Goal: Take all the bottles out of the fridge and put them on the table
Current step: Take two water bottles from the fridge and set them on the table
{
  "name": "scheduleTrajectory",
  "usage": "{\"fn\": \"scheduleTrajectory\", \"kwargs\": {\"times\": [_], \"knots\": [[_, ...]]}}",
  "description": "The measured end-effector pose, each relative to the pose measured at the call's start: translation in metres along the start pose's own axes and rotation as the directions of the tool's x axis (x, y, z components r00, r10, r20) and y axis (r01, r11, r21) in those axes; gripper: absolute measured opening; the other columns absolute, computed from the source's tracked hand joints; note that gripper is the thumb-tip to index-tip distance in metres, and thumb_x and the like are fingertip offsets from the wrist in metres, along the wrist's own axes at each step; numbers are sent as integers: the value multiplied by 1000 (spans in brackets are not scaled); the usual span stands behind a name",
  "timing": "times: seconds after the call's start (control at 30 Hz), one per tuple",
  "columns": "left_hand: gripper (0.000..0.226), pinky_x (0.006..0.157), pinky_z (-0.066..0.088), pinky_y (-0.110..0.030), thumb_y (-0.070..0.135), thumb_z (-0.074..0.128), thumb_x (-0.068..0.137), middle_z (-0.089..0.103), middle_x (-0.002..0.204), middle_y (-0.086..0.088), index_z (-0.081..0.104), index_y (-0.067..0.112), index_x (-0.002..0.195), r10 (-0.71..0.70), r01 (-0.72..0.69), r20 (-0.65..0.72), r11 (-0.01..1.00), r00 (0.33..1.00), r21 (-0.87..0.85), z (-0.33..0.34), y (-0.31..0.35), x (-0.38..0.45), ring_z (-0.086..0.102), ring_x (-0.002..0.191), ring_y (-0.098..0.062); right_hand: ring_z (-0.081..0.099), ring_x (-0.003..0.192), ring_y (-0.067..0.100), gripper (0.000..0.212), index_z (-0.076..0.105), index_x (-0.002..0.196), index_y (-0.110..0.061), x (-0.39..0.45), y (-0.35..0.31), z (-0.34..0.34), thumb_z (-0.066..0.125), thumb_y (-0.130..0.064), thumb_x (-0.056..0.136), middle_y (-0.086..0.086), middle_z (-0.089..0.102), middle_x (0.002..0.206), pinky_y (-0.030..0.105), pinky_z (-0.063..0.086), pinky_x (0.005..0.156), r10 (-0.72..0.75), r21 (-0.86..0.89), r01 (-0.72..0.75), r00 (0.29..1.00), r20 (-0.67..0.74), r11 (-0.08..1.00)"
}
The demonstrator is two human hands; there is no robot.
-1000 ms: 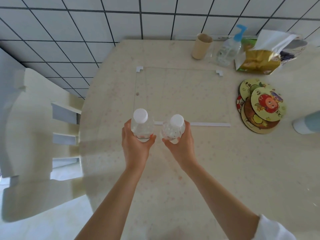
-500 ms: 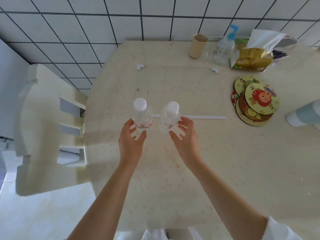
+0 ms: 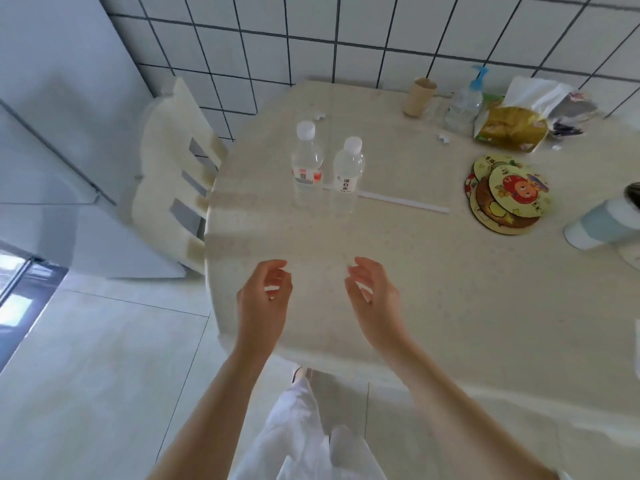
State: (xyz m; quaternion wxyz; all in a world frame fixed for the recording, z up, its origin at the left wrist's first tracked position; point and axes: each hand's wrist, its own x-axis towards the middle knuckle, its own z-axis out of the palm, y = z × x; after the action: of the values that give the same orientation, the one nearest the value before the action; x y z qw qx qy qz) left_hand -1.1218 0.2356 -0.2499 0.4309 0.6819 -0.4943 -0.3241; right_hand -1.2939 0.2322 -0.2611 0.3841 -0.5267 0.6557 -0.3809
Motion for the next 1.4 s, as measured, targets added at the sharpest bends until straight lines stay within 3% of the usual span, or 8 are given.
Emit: {"fn": "scheduleTrajectory", "kwargs": {"times": [0.2,0.37,0.43,0.63,0.87,1.1,1.2,1.4], "knots": [[17,65,44,-3,12,61,90,70,84,10,64,23,103,-100,101,-84,995,991,1,-52,-5,-124,63,80,6,61,107,7,29,54,122,-18,-100,-13,-9,57,-21,93,-4,65,109,36,50,96,-101,-25,107,977,186,994],[22,68,45,-6,5,60,88,71,84,12,64,23,101,-157,152,-191,988,969,-39,-99,-13,-193,65,79,2,58,108,1,30,53,123,-16,-164,-34,2,57,-19,94,-5,64,113,16,44,94,-178,-39,205,916,359,978],[24,70,46,-7,5,60,88,72,83,12,64,25,100,-186,178,-252,982,950,-54,-124,-21,-218,65,79,-1,57,108,-2,30,53,123,-19,-190,-44,17,57,-22,93,-9,63,113,13,43,91,-185,-30,221,878,440,975],[31,73,51,-15,6,62,88,72,83,15,61,36,96,-239,237,-405,970,883,-58,-192,-53,-277,67,80,-4,57,111,1,28,51,122,-27,-251,-63,73,55,-26,95,-16,61,111,23,44,98,-226,-20,300,758,612,954],[22,78,56,-30,15,64,88,70,85,18,61,32,101,-328,369,-499,929,802,-17,-312,-114,-356,67,80,-1,52,115,-2,36,46,129,-27,-341,-95,179,53,-31,95,-17,58,116,9,40,95,-236,-39,432,565,791,901],[19,78,56,-22,15,63,89,69,91,21,61,29,103,-373,458,-557,889,742,15,-437,-177,-405,65,83,4,53,112,-4,32,48,126,-25,-412,-130,289,54,-27,94,-13,61,113,10,39,93,-233,-9,441,491,840,897],[19,78,55,-26,14,62,89,69,89,18,62,28,102,-388,467,-586,884,711,-20,-475,-194,-408,65,82,0,54,112,-2,34,49,127,-23,-429,-147,325,54,-27,94,-12,61,113,11,39,93,-236,-3,452,471,850,892],[17,76,55,-27,16,63,89,69,85,14,62,30,100,-411,479,-604,876,683,-54,-531,-221,-385,64,80,-1,55,112,2,34,49,127,-23,-436,-175,382,54,-27,94,-12,62,113,20,43,96,-254,-6,483,471,845,876]]}}
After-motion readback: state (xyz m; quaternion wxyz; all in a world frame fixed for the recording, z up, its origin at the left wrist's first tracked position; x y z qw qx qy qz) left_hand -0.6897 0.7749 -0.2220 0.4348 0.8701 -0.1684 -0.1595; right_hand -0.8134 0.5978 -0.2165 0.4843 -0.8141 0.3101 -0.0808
